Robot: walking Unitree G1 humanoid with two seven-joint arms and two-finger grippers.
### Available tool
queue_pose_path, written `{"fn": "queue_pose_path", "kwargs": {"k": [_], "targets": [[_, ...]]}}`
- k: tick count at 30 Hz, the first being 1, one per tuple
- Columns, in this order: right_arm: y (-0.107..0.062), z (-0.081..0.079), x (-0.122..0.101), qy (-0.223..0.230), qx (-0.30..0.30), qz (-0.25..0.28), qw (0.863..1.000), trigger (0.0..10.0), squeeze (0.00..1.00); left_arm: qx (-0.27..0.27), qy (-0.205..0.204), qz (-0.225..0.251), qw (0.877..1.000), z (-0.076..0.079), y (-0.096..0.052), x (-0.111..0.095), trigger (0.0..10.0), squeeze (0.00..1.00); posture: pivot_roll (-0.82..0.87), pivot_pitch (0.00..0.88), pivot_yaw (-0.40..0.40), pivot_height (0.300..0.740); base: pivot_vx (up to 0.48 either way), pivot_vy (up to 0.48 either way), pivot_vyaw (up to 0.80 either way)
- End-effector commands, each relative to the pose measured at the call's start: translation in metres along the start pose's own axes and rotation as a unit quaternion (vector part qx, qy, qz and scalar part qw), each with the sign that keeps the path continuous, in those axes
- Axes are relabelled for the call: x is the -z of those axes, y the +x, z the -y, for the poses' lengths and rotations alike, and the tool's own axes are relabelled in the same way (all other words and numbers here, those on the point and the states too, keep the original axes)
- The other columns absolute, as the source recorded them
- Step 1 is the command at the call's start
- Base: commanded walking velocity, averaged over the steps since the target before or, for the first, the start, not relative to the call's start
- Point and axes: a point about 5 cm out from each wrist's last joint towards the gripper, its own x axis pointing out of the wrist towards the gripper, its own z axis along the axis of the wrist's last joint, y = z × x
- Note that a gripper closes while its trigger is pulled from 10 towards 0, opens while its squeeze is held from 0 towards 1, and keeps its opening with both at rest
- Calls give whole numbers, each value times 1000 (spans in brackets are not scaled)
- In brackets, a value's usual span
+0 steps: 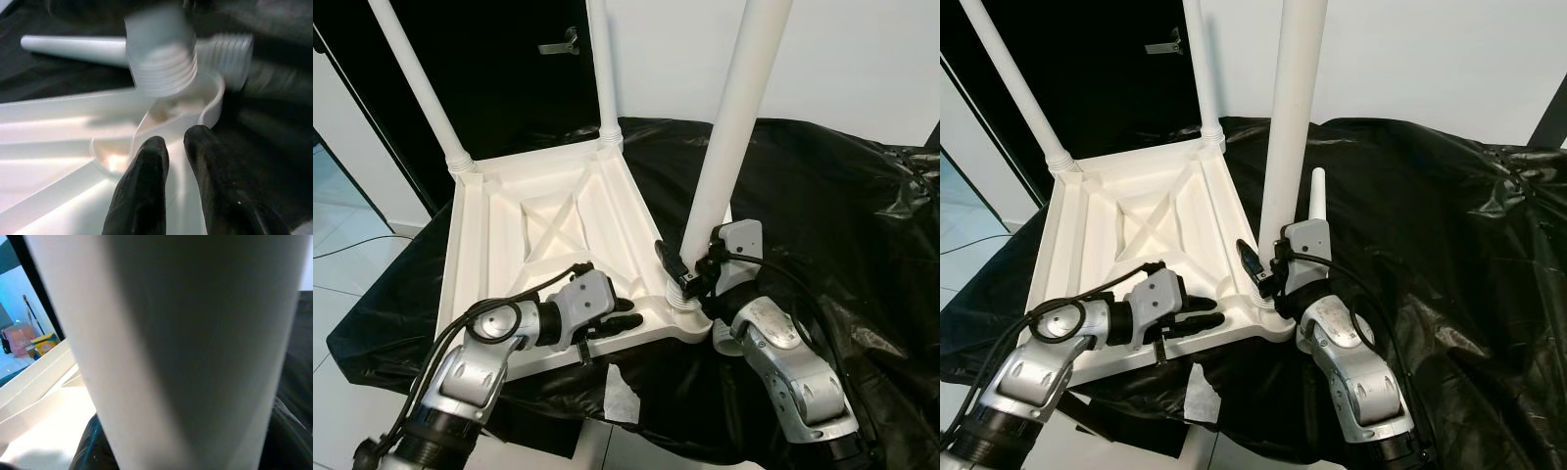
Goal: Building children table
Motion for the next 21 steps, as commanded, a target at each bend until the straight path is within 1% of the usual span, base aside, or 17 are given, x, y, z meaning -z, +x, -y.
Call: {"fn": "queue_pose_path", "kwargs": {"k": [1,4,5,7,9,12,14,15,18,20,21], "targets": [[-2,-3,1,7,-6,-4,1000,10000,0,5,-19,15,1000,3,-6,-4,10000,0,20,0,44,740,0,0,0],[-4,-3,3,8,-5,-9,1000,10000,0,5,-24,17,1000,5,-8,-3,10000,0,25,0,40,740,0,0,0],[-7,-4,5,10,-3,-17,1000,10000,0,1,-32,24,999,10,-12,-3,10000,0,27,0,38,740,0,0,0],[-7,-4,5,10,-3,-17,1000,10000,0,1,-32,24,999,10,-12,-3,10000,0,27,0,38,740,0,0,0],[-10,-5,7,13,-7,-22,1000,10000,0,-8,-48,32,998,12,-14,-4,10000,0,26,0,37,740,0,0,0],[-13,-4,15,22,-9,-39,999,10000,0,-28,-55,30,998,12,-15,-2,10000,0,30,0,30,740,0,0,0],[-15,-3,19,30,-6,-47,998,10000,0,-29,-58,31,997,12,-16,-3,10000,0,32,0,25,740,0,0,0],[-18,2,26,45,7,-59,997,10000,0,-31,-63,32,997,13,-17,-5,10000,0,34,0,24,740,0,0,0],[-19,5,29,53,13,-63,997,10000,0,-33,-65,32,997,13,-17,-6,10000,0,34,0,24,740,0,0,0],[-20,15,35,74,39,-70,994,10000,0,-35,-67,31,997,14,-17,-6,10000,0,32,0,24,740,0,0,0],[-20,15,35,74,39,-70,994,10000,0,-35,-67,31,997,14,-17,-6,10000,0,32,0,24,740,0,0,0]]}}
